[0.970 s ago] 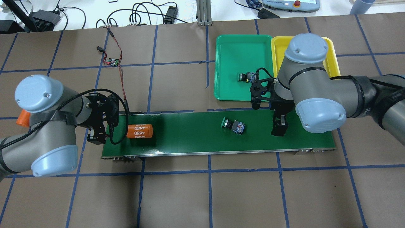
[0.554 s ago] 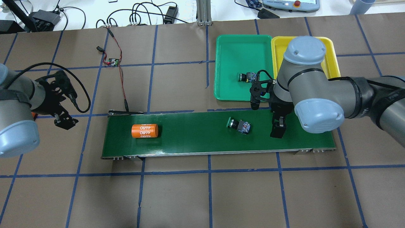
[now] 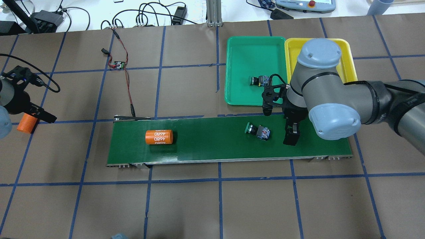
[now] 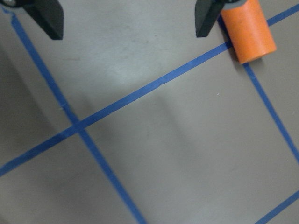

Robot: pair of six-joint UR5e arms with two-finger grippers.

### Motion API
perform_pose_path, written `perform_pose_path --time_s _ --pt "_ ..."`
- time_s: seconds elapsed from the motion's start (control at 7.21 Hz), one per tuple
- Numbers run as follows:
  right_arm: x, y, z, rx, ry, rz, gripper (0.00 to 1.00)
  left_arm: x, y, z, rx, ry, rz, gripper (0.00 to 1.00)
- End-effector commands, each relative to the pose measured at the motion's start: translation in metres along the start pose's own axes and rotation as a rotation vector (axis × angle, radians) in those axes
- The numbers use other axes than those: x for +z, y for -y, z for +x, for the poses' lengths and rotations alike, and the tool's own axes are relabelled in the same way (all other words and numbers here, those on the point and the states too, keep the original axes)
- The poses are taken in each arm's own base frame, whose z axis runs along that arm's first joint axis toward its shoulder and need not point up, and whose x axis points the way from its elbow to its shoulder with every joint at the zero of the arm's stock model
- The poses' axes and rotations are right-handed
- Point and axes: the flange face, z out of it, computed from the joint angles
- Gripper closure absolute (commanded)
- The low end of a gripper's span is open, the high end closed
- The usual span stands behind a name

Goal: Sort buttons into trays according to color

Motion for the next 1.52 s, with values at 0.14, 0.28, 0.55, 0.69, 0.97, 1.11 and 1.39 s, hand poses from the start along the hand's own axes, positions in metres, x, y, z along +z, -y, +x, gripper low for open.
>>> perform_pose_path --time_s 0.14,0.28,0.55,0.69,0.97,1.11,1.39 --pt "0.007 0.000 -0.004 0.031 0.014 0.002 0.00 0.056 -0.013 -0.106 -0.110 -0.046 -0.071 0.00" --pt "0.007 0.000 -0.003 0.055 0.007 0.006 0.00 0.083 -0.020 -0.117 -0.137 -0.016 -0.153 0.00" --pt "0.017 0.001 -0.003 0.111 0.028 0.000 0.00 0.109 -0.034 -0.131 -0.199 -0.038 -0.174 0.00" --pt "0.019 0.000 -0.004 0.102 0.031 -0.007 0.00 0.118 -0.035 -0.125 -0.206 -0.055 -0.180 0.13" --pt "0.023 0.001 -0.001 0.096 0.027 -0.004 0.00 0.120 -0.029 -0.118 -0.204 -0.067 -0.185 0.78" --pt "0.027 0.002 -0.001 0.094 0.035 -0.008 0.11 0.114 -0.027 -0.118 -0.187 -0.061 -0.179 1.00" --pt "0.028 0.002 0.000 0.089 0.033 -0.021 0.40 0.084 -0.011 -0.108 -0.124 -0.095 -0.139 1.00"
